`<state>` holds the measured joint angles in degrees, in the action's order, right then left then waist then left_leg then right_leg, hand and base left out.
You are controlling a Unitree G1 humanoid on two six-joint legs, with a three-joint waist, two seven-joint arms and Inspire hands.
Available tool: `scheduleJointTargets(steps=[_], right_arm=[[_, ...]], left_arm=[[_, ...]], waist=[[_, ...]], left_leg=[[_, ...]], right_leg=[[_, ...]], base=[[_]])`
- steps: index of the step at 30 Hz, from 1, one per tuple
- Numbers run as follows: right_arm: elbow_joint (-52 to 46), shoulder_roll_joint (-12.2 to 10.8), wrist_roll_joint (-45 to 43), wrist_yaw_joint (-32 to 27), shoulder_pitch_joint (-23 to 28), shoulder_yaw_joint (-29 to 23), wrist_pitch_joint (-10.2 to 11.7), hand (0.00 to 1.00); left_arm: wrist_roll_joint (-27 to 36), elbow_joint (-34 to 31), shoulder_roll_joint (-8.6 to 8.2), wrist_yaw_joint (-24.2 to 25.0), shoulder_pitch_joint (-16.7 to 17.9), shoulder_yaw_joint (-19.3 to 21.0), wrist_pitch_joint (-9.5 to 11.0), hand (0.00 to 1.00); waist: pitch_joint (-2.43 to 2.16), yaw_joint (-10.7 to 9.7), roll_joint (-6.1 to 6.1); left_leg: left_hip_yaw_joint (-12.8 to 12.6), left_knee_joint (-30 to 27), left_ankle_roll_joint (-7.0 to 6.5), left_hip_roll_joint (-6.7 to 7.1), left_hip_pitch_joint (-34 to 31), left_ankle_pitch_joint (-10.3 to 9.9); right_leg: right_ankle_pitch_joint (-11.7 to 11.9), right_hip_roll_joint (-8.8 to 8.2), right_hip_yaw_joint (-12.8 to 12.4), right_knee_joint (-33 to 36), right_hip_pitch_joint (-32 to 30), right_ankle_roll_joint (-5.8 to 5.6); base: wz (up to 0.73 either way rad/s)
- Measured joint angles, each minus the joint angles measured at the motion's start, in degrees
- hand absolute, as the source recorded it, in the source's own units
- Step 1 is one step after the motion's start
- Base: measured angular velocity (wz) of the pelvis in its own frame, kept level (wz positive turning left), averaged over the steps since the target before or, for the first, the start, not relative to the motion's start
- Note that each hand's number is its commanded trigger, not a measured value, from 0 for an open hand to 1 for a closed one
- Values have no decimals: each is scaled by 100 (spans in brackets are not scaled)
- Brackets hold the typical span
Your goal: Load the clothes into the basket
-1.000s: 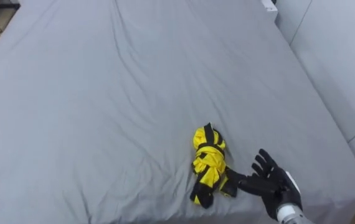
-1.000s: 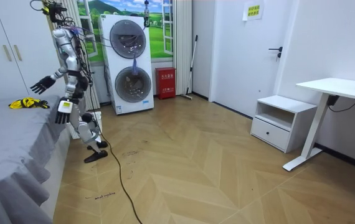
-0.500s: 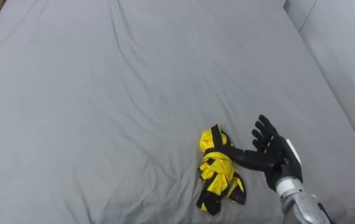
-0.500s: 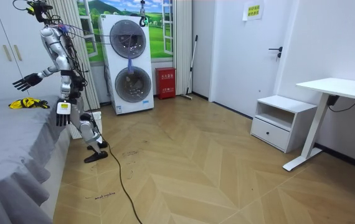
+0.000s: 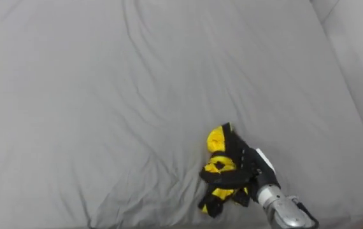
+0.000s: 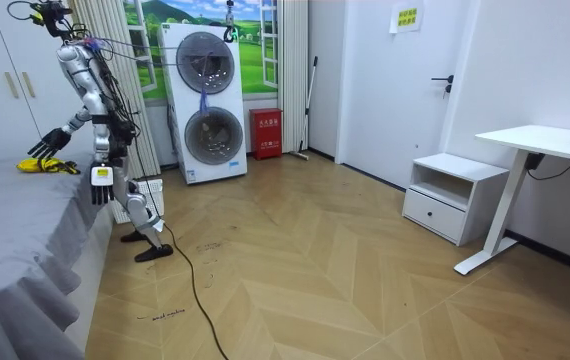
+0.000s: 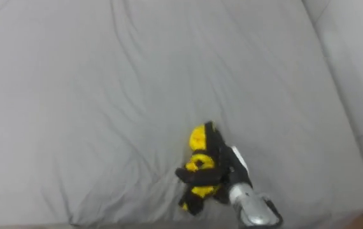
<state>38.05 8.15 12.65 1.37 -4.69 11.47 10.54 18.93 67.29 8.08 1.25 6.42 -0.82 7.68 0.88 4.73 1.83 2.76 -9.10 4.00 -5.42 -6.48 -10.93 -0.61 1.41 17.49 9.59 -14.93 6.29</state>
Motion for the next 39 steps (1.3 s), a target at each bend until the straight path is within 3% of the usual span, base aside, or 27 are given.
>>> scheduleJointTargets(steps=[1, 4, 5, 11, 19, 24, 28, 32, 39], right_arm=[[234, 17, 2, -85, -48, -67, 16, 0], [580, 85, 59, -411, -165, -217, 28, 0], [725, 105, 82, -540, -166, -275, 49, 0], [1350, 135, 114, -898, -252, -603, 18, 0], [1598, 368, 161, -1277, -397, -1030, -61, 0], [1597, 571, 84, -1386, -497, -1058, -58, 0], [1597, 567, 72, -1372, -502, -993, -59, 0], [1696, 525, 78, -1245, -503, -662, -59, 0], [1797, 481, 78, -1140, -497, -595, -65, 0]], left_arm=[[6, -1, -16, -2, 0, 4, -4, 0], [95, -68, -29, -112, 23, -7, -29, 0], [172, -104, -27, -119, 35, -13, -27, 0], [167, -100, -31, -201, 48, 48, -16, 0], [170, -91, -19, -233, 64, 54, -22, 0], [163, -105, 8, -230, 59, 52, -27, 0], [165, -98, 14, -229, 55, 53, -45, 0], [167, -93, 28, -232, -18, 26, -126, 0], [170, -73, 35, -234, -37, 13, -137, 0]], waist=[[3, -4, 14], [2, 4, 113], [-9, 4, 122], [-29, 33, 129], [-28, -18, 74], [-30, -19, 72], [-31, 29, 75], [-26, 28, 83], [-22, 40, 89]], left_leg=[[-134, -3, -28, -4, -5, 18], [-133, -77, -66, 103, -171, 40], [-132, -110, -80, 127, -210, 47], [-104, -153, -162, 240, -252, 82], [-122, -122, -216, 307, -304, 116], [-283, -146, -236, 307, -392, 122], [-446, -168, -259, 304, -405, 137], [-466, -176, -263, 304, -430, 139], [-565, -173, -273, 304, -508, 146]], right_leg=[[-13, -10, 20, 1, 26, -20], [-126, -109, 5, -65, 3, -82], [-151, -143, 37, -76, 14, -174], [-79, -228, 33, -65, 44, -262], [-58, -331, 47, 9, -34, -252], [-71, -331, 53, 28, -110, -266], [-82, -342, 29, 16, -133, -284], [-93, -349, 44, -3, -138, -298], [-103, -352, 31, -4, -213, -312]], base=[[43], [40], [32], [9], [2], [0], [-1], [0], [0]])
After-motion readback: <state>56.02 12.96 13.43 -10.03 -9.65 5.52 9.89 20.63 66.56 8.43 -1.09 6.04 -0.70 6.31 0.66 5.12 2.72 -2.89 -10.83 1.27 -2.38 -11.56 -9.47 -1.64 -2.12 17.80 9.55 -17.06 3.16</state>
